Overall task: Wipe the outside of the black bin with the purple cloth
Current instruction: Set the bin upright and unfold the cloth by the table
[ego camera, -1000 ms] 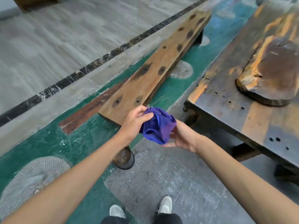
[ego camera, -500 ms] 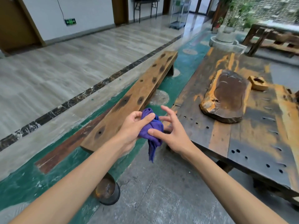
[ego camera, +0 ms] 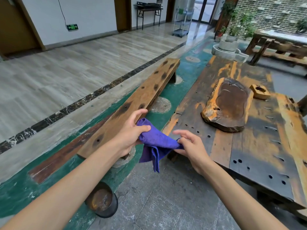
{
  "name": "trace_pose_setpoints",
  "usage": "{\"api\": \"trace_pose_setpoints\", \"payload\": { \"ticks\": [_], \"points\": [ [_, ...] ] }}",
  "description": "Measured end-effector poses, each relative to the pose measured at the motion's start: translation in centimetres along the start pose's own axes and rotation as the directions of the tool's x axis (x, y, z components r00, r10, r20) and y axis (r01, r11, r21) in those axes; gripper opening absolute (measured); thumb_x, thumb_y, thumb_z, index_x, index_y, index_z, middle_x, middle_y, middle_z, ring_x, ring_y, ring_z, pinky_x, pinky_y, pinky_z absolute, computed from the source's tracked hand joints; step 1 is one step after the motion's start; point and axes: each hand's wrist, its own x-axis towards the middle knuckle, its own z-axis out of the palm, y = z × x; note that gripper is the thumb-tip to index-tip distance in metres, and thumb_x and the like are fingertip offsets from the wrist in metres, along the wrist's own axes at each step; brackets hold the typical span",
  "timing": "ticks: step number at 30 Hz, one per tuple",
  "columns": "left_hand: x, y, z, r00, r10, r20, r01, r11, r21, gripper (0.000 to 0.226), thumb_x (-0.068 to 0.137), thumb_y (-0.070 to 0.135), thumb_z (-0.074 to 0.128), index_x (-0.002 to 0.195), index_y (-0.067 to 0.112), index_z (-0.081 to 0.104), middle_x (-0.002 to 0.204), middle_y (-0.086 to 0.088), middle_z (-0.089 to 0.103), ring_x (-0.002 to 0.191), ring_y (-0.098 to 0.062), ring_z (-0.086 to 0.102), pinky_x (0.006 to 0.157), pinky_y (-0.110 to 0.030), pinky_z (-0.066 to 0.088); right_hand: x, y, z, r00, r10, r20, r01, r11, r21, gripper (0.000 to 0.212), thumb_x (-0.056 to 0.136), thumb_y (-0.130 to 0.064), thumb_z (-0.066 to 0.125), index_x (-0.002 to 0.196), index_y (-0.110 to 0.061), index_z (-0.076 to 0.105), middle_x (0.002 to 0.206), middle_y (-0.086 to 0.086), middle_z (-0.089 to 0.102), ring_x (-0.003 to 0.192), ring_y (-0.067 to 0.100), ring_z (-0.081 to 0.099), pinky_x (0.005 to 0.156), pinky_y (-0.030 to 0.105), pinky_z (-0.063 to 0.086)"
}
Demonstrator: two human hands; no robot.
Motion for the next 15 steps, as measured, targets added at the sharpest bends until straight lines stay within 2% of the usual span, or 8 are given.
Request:
{"api": "trace_pose_setpoints", "payload": {
  "ticks": [2,5,6,8,10,12,14,15],
  "points": [
    [0.4,0.4,0.3,1.0,-0.014,0.017,0.012,0.99,0.139,0.029,0.09,0.002,0.062,0.099,0.028,0.074,0.102,-0.008,0.068,0.079,-0.018,0.06,0.065,-0.028,0.051,0.0,0.2,-0.3,0.997,-0.012,0.074,0.016,0.998,-0.062,0.046,0.093,0.009,0.046,0.082,-0.018,0.081,0.118,0.012,0.061,0.084,0.002,0.071,0.079,0.026,0.062],
    [0.8,0.8,-0.1,0.996,-0.085,0.005,0.082,0.971,0.226,0.024,0.091,-0.001,0.058,0.096,0.015,0.076,0.103,-0.011,0.068,0.084,-0.018,0.058,0.072,-0.029,0.047,0.2,0.1,-1.5,0.973,-0.076,0.219,0.139,0.947,-0.29,0.021,0.092,-0.003,0.069,0.106,-0.016,0.077,0.138,0.002,0.048,0.117,0.0,0.061,0.099,0.026,0.053],
    [0.9,0.8,-0.4,0.996,-0.094,-0.007,0.093,0.966,0.242,0.026,0.092,-0.001,0.057,0.101,0.015,0.076,0.107,-0.012,0.068,0.089,-0.019,0.058,0.076,-0.031,0.047,0.2,0.1,-1.9,0.957,-0.091,0.274,0.189,0.914,-0.358,0.026,0.087,-0.01,0.078,0.111,-0.018,0.075,0.14,-0.001,0.046,0.123,0.003,0.059,0.102,0.026,0.051],
    [1.1,0.8,-1.0,0.996,-0.089,-0.009,0.088,0.963,0.254,0.031,0.094,-0.001,0.057,0.112,0.017,0.074,0.116,-0.011,0.067,0.097,-0.02,0.059,0.083,-0.034,0.049,0.4,-0.2,-2.1,0.943,-0.119,0.31,0.256,0.854,-0.453,0.038,0.077,-0.019,0.089,0.112,-0.019,0.075,0.136,-0.003,0.048,0.12,0.006,0.062,0.096,0.026,0.057],
    [1.0,0.8,-1.4,0.997,-0.074,0.026,0.064,0.958,0.279,0.027,0.096,0.003,0.059,0.116,0.016,0.073,0.119,-0.012,0.069,0.098,-0.018,0.062,0.082,-0.033,0.052,0.8,-0.7,-1.8,0.932,-0.245,0.267,0.356,0.754,-0.552,0.024,0.078,-0.024,0.088,0.101,-0.019,0.081,0.123,-0.004,0.061,0.11,0.006,0.066,0.091,0.024,0.056],
    [0.8,0.5,-1.6,0.995,-0.043,0.091,0.01,0.942,0.337,0.018,0.094,0.012,0.066,0.108,0.013,0.077,0.113,-0.014,0.074,0.094,-0.015,0.065,0.082,-0.032,0.053,1.3,-1.3,-1.7,0.901,-0.375,0.22,0.428,0.683,-0.592,0.008,0.087,-0.024,0.08,0.089,-0.016,0.082,0.102,-0.011,0.071,0.101,0.007,0.067,0.09,0.018,0.049],
    [0.4,0.2,-1.6,0.987,0.015,0.161,-0.086,0.893,0.442,0.016,0.084,0.027,0.078,0.096,0.016,0.081,0.102,-0.01,0.077,0.089,-0.01,0.065,0.083,-0.027,0.05,1.7,-2.1,-1.7,0.899,-0.39,0.198,0.428,0.69,-0.584,0.014,0.093,-0.024,0.073,0.085,-0.016,0.08,0.091,-0.013,0.074,0.095,0.008,0.067,0.086,0.017,0.045],
    [0.2,0.1,-1.5,0.981,0.016,0.193,-0.11,0.867,0.487,0.024,0.075,0.036,0.085,0.092,0.019,0.081,0.096,-0.007,0.077,0.085,-0.009,0.064,0.079,-0.025,0.048,1.9,-2.5,-1.7,0.903,-0.382,0.197,0.421,0.694,-0.584,0.017,0.094,-0.026,0.07,0.084,-0.016,0.078,0.086,-0.01,0.074,0.09,0.009,0.066,0.083,0.02,0.045]
  ]
}}
